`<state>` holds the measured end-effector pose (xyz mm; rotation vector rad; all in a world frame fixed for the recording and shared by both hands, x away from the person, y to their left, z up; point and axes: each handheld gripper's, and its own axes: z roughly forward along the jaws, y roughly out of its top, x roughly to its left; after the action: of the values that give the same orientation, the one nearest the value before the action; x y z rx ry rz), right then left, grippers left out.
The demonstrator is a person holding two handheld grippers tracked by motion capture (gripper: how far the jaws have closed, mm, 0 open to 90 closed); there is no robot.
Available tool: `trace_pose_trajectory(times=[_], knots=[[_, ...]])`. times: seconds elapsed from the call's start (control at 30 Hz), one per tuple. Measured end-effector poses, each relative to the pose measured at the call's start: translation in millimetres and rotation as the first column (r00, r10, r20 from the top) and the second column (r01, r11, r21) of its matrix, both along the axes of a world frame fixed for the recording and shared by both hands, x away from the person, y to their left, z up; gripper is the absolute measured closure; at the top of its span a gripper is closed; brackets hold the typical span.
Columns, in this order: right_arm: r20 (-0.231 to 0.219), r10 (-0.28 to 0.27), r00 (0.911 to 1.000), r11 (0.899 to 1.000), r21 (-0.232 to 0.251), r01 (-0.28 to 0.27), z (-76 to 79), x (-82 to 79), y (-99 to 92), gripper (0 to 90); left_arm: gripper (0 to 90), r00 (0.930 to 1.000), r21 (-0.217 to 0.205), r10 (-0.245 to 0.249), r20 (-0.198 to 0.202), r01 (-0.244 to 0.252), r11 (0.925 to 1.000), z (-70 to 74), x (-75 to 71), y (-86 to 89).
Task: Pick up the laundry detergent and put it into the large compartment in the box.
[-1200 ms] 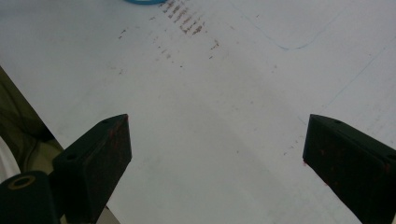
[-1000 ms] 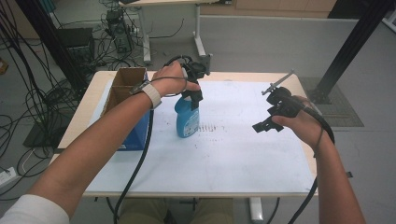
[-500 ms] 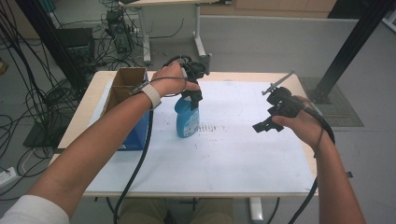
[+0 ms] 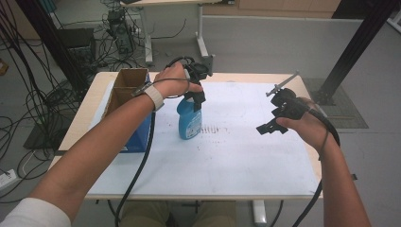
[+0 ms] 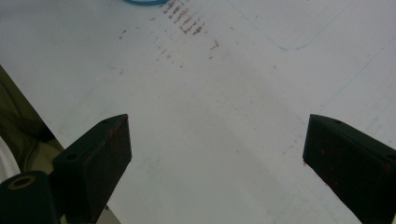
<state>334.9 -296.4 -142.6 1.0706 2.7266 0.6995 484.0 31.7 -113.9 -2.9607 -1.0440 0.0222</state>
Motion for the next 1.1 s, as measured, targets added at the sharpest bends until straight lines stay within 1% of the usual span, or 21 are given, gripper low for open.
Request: trace_pose_trajectory(times=[0.3, 0.63, 1.1], knots=[[0.001, 0.000, 1.0000, 1.000, 0.001, 0.000, 0.0, -0.8, -0.5, 7.8, 9.2, 1.0000, 0.003, -0.004, -0.001, 0.004, 1.0000, -1.1, -0.3, -0.8], [0.000, 0.001, 1.0000, 1.000, 0.002, -0.001, -0.2, -0.1, -0.3, 7.8, 9.2, 1.0000, -0.001, 0.009, 0.003, -0.009, 1.0000, -1.5, -0.1, 1.6], [-0.002, 0.003, 1.0000, 1.000, 0.002, -0.003, -0.7, 1.1, 1.5, 7.8, 9.2, 0.9999, -0.005, 0.013, 0.002, -0.013, 0.9999, -1.2, 0.4, 4.7]])
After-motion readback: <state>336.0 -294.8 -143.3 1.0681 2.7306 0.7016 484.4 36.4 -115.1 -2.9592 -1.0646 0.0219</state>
